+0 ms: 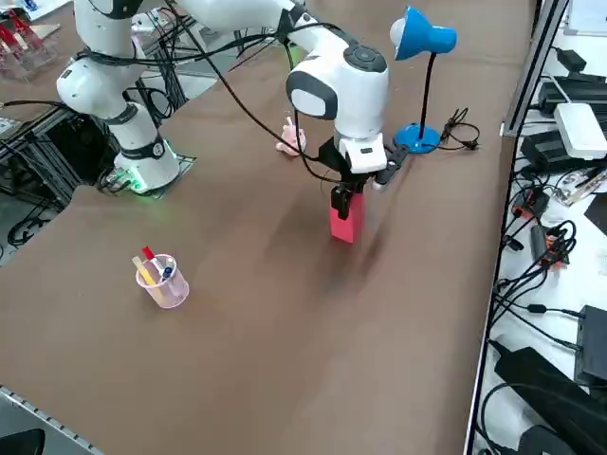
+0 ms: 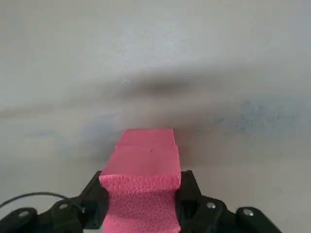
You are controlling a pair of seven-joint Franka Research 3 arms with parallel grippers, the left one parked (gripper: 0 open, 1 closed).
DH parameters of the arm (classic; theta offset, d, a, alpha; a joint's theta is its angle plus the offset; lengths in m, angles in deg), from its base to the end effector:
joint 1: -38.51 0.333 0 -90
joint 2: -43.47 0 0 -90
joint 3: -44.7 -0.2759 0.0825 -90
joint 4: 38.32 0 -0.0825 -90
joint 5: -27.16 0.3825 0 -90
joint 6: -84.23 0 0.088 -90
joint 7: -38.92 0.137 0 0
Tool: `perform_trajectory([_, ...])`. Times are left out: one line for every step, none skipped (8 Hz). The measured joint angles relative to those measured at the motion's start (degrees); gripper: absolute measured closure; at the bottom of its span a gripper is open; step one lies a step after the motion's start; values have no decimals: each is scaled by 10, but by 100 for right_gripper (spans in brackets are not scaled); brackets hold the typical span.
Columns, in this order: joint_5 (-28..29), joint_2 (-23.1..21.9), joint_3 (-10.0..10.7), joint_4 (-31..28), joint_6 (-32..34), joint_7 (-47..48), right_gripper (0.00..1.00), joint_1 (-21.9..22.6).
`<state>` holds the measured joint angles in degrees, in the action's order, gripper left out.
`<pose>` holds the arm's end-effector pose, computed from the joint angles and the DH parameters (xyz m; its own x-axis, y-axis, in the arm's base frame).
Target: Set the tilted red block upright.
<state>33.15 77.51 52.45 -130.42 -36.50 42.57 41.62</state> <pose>0.6546 -0.0394 0.2147 0.9796 -0.1807 -0.0884 -0.1817 -0.9833 -0.0036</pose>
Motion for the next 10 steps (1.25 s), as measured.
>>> perform_trajectory([0, 0, 0, 0, 0, 0, 30, 0])
perform_trajectory([0, 0, 0, 0, 0, 0, 30, 0])
perform_trajectory([0, 0, 0, 0, 0, -1, 27, 0])
perform_trajectory([0, 1, -1, 0, 1, -2, 13, 0])
perform_trajectory([0, 2, -1, -1, 1, -7, 0, 1])
perform_trajectory([0, 3, -1, -1, 1, -16, 0, 1])
perform_trajectory([0, 2, -1, 0, 0, -22, 0, 1])
perform_trajectory([0, 2, -1, 0, 0, -24, 0, 1])
perform_trajectory([0, 1, -1, 2, 0, -25, 0, 1])
perform_trajectory([0, -1, -1, 5, 0, -26, 0, 1])
